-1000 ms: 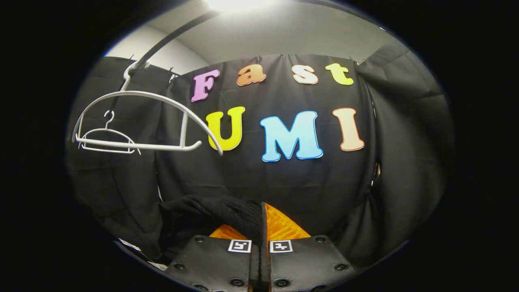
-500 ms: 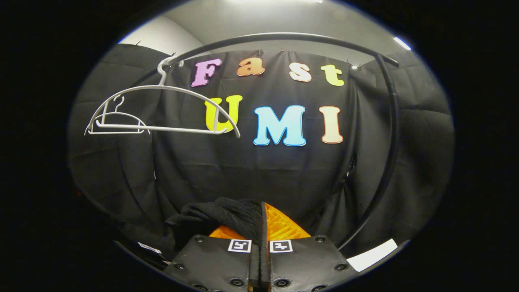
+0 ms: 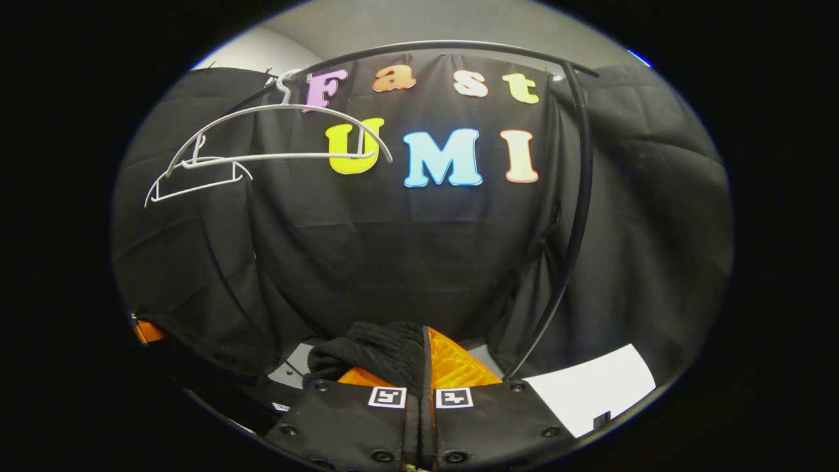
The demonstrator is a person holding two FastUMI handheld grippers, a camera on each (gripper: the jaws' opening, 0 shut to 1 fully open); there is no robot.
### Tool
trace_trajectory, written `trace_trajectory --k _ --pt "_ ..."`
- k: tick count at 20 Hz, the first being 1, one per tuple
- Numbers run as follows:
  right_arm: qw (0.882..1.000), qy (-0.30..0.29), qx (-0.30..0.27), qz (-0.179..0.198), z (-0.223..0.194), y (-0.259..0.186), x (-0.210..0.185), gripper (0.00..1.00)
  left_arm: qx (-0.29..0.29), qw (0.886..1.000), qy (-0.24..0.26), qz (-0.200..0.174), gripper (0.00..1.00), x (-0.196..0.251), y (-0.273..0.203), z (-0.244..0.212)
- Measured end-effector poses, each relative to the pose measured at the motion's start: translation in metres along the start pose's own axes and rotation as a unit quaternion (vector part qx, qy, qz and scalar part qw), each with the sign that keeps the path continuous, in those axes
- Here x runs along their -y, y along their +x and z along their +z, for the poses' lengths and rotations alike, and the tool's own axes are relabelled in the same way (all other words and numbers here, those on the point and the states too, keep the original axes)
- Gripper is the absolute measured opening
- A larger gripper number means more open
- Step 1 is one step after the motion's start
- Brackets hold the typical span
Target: Grasp the clothes on the hanger with both hands and then place them into the laundry hamper below.
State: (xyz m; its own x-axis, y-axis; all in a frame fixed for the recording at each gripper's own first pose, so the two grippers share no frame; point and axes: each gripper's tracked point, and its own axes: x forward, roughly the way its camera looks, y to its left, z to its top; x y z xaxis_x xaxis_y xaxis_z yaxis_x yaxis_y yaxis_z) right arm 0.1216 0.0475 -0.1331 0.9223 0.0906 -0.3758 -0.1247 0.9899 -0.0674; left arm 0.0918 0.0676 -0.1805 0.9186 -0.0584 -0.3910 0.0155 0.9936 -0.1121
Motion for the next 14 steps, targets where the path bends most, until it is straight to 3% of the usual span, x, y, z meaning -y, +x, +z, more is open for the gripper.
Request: trace_trajectory --k 5,14 --pt "0.998 0.041 -0.036 0.001 -0.03 0.005 0.001 0.02 -0.034 0.999 -0.008 0.002 0.02 0.028 0.009 -0.026" --pt "0.994 0.054 -0.093 0.025 -0.082 0.045 -0.01 0.03 -0.092 0.996 -0.006 -0.009 0.02 0.057 0.078 -0.068"
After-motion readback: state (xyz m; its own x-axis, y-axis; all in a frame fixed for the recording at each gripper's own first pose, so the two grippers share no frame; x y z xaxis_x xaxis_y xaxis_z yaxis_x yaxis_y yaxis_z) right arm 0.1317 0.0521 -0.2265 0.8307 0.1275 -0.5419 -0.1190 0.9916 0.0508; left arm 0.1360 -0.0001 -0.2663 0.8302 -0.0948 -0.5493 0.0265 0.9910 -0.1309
